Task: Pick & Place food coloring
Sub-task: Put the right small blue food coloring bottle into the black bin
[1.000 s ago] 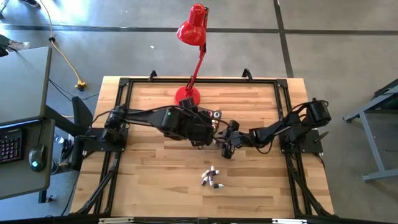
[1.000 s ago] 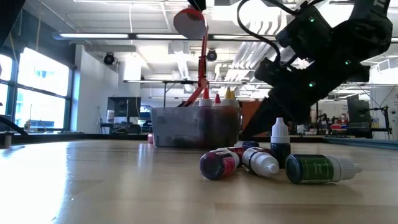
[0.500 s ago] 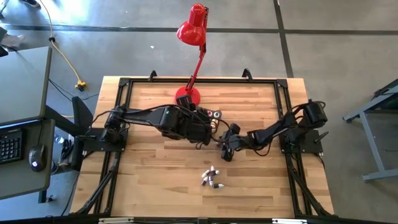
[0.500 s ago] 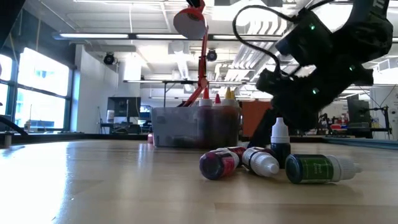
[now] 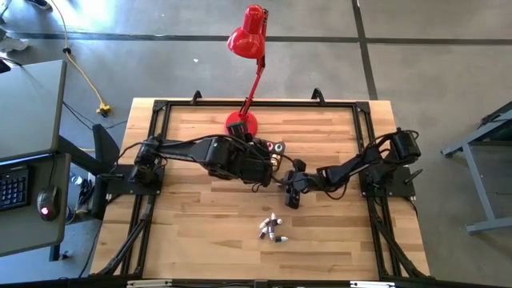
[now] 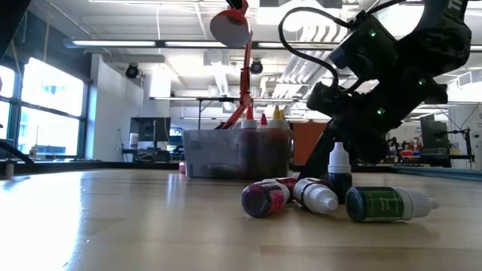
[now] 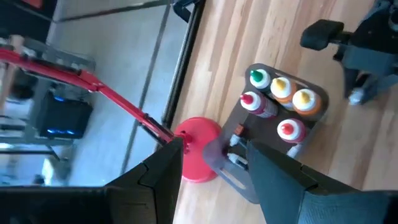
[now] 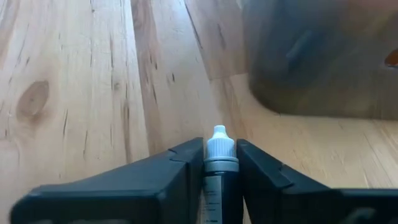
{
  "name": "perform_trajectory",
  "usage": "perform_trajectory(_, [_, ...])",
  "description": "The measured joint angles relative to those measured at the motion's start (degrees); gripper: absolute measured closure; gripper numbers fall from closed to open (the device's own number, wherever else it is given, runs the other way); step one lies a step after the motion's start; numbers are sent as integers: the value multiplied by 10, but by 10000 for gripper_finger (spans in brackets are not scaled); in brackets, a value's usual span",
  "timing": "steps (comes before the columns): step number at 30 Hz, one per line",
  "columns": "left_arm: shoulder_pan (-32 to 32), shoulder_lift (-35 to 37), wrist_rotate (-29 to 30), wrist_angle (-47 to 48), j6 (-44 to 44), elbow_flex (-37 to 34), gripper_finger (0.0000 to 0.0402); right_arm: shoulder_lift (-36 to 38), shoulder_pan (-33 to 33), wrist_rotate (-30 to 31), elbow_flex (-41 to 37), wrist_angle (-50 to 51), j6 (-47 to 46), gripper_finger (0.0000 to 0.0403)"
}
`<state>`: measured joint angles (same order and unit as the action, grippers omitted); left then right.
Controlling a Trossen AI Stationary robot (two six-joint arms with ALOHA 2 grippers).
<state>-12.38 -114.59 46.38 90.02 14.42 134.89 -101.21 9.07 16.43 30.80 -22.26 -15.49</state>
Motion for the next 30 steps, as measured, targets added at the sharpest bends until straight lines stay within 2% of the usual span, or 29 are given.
perform_trajectory(3, [0, 0, 51, 0, -11, 0, 229, 0, 0, -9, -1, -3, -6, 334])
perform_trajectory(10, [-4, 11, 246, -3, -86, 1, 229, 43, -1, -57, 7, 16, -3, 323])
perform_trajectory(12, [-5, 22, 300, 0, -102, 1, 229, 61, 1, -83, 22, 23, 13, 316])
perform_trajectory(15, [-8, 35, 360, -6, -115, 1, 229, 92, 0, -85, 68, 11, 55, 323])
perform_trajectory(21, [-8, 61, 366, -19, -116, 1, 229, 84, -32, -77, 228, 59, 191, 335])
perform_trajectory(24, [-8, 69, 367, -26, -116, 1, 229, 60, -75, -60, 319, 133, 232, 331])
perform_trajectory(30, [-7, 75, 367, -33, -116, 1, 229, -30, -169, -118, 453, 250, 267, 318])
